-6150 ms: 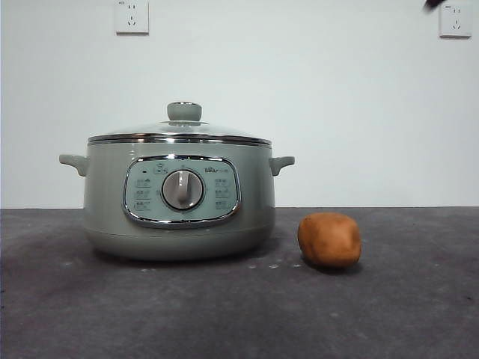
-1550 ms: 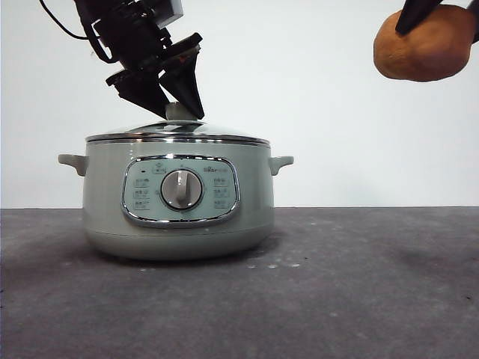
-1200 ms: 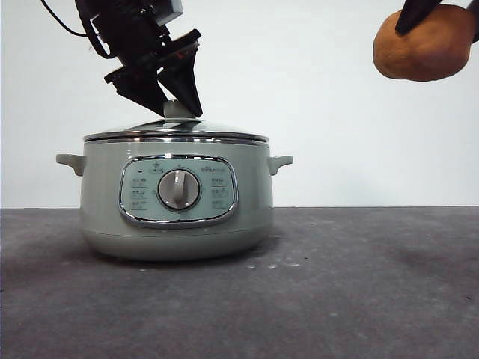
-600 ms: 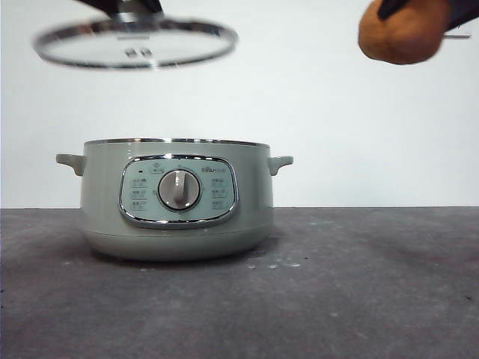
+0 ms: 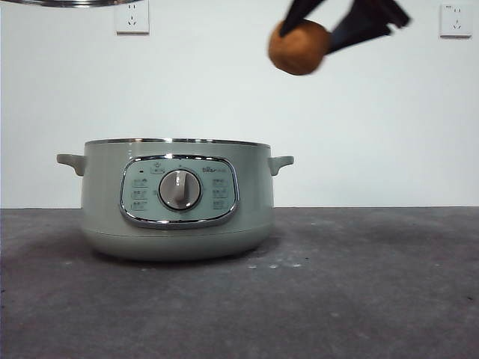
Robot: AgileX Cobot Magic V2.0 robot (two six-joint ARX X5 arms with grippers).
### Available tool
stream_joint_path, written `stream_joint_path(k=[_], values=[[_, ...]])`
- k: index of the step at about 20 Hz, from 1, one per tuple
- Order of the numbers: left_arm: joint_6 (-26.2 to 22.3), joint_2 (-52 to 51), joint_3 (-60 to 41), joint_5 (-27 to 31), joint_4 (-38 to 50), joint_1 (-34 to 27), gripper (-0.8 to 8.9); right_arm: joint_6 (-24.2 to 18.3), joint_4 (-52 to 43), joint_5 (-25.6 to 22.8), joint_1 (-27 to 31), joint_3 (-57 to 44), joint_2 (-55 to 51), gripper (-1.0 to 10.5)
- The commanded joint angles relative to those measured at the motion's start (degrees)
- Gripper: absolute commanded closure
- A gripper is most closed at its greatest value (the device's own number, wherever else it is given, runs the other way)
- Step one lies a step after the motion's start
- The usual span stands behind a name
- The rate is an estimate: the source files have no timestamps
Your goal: Pick up the potato,open the lid,put the potato in the pot,close the lid
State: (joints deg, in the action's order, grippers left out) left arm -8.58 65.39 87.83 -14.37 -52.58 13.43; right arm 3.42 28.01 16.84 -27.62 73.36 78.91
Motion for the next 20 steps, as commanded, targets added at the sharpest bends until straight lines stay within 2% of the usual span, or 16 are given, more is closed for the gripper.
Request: stream_joint_path(k=[1, 6, 11, 14, 20], values=[[-0.1, -3.7, -3.0, -1.0, 2.1, -0.2, 8.22, -2.2, 2.6, 0.3, -1.3, 8.9, 7.3, 9.6], [0.9, -11.9, -11.0, -1.0, 2.1, -0.2, 8.22, -3.9, 7.7, 0.3, -4.7, 26.3, 23.4, 9.6], [1.0, -18.0, -12.2, -0.6, -1.7, -0.2, 8.22, -5.7, 10.8, -0.4, -8.1, 39.7, 37.3, 9.6], [1.1, -21.1, -12.2, -0.6, -4.5, -0.2, 8.22, -6.7, 11.4, -1.4, -9.2, 43.7, 42.9, 9.6], [1.1, -23.8, -12.2, -0.6, -6.1, -0.2, 8.22, -8.2, 12.3, -4.7, -9.6, 44.3, 48.6, 9.6]])
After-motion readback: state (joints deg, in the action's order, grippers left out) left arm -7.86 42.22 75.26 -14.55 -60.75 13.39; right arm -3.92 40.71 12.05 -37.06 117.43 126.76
